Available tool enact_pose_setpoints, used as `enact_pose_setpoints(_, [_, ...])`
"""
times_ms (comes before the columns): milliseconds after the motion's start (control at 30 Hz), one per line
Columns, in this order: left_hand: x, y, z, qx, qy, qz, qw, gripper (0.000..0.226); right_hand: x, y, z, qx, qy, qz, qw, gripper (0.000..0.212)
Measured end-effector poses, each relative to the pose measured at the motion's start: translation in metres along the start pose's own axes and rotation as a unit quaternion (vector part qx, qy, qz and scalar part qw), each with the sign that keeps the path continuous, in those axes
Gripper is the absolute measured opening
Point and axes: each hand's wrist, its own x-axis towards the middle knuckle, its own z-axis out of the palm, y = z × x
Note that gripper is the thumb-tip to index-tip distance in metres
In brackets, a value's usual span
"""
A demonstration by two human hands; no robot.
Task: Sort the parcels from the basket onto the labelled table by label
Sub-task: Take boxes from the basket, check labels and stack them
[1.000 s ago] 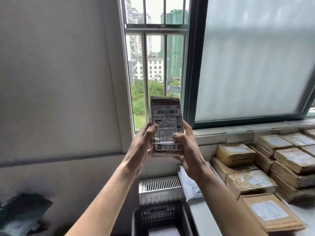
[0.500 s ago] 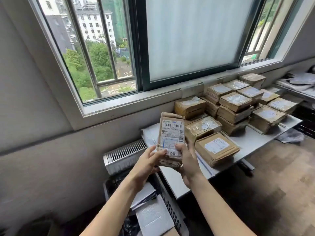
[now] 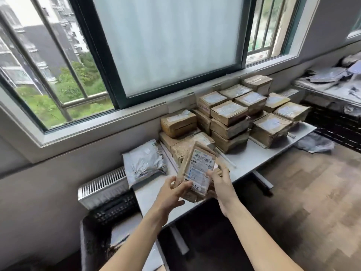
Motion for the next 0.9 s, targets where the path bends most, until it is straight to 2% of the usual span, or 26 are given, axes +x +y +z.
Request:
enact_pose_setpoints(133, [0.012, 0.005, 0.024, 0.051, 0.038, 0.009, 0.998, 0.107, 0.023, -0.020, -0.045, -0.055, 0.003, -0.023, 0.998, 0.076])
enact_pose_setpoints(300, [0.034, 0.017, 0.038, 0.166, 0.045, 0.050, 0.984, 0.098, 0.049, -0.029, -0.065, -0.085, -0.031, -0.034, 0.995, 0.059])
enact_pose_setpoints(467, [0.078, 0.023, 0.036, 0.242, 0.069, 0.081, 0.964, 0.113, 0.089, -0.024, -0.067, -0.135, -0.042, -0.024, 0.990, 0.063])
enact_pose_setpoints(633, [0.146, 0.030, 0.034, 0.234, 0.099, 0.085, 0.963, 0.107, 0.147, -0.035, -0.065, -0.178, -0.055, 0.008, 0.982, 0.063])
enact_pose_setpoints(833, [0.249, 0.026, 0.018, 0.152, 0.146, 0.065, 0.975, 0.111, 0.238, -0.049, -0.042, -0.210, -0.054, 0.048, 0.975, 0.072])
enact_pose_setpoints(900, [0.297, 0.006, 0.005, 0.113, 0.144, 0.058, 0.981, 0.104, 0.269, -0.053, -0.028, -0.202, -0.056, 0.061, 0.976, 0.073])
